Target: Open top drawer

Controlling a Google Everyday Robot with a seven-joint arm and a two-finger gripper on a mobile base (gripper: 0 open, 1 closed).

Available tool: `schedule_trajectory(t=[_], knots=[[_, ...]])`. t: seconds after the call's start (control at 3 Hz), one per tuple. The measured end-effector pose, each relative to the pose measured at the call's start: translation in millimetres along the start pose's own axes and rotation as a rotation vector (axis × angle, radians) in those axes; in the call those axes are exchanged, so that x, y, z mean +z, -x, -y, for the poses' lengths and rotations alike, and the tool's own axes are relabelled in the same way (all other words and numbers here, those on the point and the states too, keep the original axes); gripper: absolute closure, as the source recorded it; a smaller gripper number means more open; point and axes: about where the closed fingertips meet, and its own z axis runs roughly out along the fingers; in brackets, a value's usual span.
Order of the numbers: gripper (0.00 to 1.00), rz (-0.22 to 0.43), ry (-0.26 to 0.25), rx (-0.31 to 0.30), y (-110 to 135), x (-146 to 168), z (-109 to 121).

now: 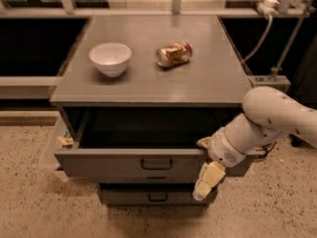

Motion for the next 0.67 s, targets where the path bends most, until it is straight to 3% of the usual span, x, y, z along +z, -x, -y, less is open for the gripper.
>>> schedule_trajectory(t=[0.33, 0.67], knots=[[0.0, 0.0, 0.0, 0.0, 1.0, -1.7, -0.5], [0.0, -0.018, 0.04, -0.026, -7.5, -6.1, -40.7]])
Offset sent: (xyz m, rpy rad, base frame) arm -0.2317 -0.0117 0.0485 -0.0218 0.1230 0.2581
